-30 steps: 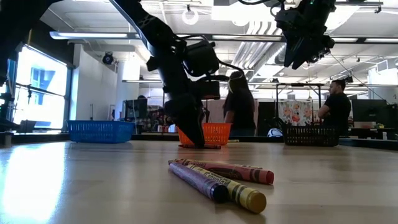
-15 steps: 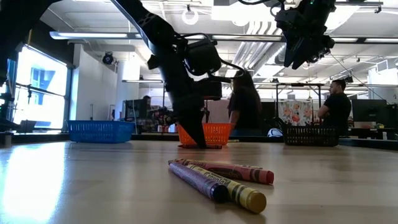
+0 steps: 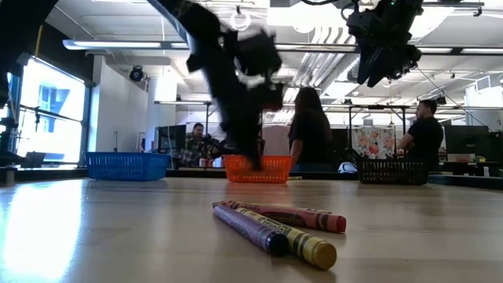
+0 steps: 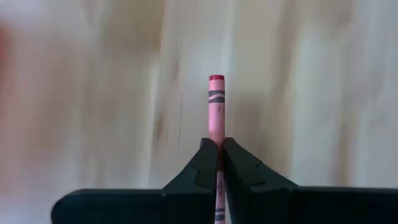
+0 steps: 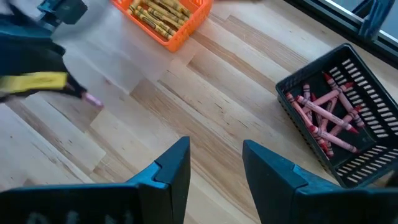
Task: Sort crayons
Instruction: Put the top red crayon into the black bin
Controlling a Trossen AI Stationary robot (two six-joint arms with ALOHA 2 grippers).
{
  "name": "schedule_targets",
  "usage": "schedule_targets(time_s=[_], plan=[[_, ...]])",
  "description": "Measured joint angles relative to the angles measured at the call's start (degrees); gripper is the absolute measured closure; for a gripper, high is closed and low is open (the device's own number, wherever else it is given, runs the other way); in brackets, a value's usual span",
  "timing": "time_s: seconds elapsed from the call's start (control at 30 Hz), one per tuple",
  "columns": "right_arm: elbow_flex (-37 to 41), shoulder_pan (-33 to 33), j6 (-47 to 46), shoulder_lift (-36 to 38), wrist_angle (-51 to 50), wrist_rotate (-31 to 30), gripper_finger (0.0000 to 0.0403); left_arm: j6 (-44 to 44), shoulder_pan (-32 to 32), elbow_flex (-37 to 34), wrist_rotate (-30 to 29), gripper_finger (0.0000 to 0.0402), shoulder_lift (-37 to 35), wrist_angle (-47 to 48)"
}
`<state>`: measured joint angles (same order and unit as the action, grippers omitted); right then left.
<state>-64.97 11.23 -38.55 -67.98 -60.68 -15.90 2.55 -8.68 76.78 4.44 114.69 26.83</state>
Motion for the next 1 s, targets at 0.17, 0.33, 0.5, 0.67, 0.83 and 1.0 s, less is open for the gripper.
schedule_targets(time_s=[0.17, 0.33, 0.5, 0.67, 0.83, 1.0], plan=[[0.0, 0.0, 0.0, 0.0, 2.5, -0.2, 0.0269, -1.5, 0.7, 3.0, 0.0, 0.0401, -5.0, -0.8], [0.0, 0.0, -0.2, 0.0, 3.3, -0.1, 0.0269, -2.2, 1.2, 4.6, 0.0, 0.0401, -10.6, -1.3], [0.0, 0.0, -5.3, 0.0, 4.3, 0.0, 0.0269, -3.5, 1.1, 4.9, -1.2, 0.0401, -15.4, -2.9], [0.0, 0.0, -7.7, 0.0, 5.7, 0.1, 0.0269, -2.4, 0.7, 5.1, -6.0, 0.0401, -20.2, -4.0], [0.0, 0.0, -7.9, 0.0, 9.3, 0.3, 0.0269, -0.4, -0.4, 5.0, -11.5, 0.0401, -23.7, -4.0], [0.0, 0.5, -7.5, -0.8, 17.1, -0.1, 0.0269, 0.2, -2.0, 5.1, -15.4, 0.0401, -25.6, -4.0]])
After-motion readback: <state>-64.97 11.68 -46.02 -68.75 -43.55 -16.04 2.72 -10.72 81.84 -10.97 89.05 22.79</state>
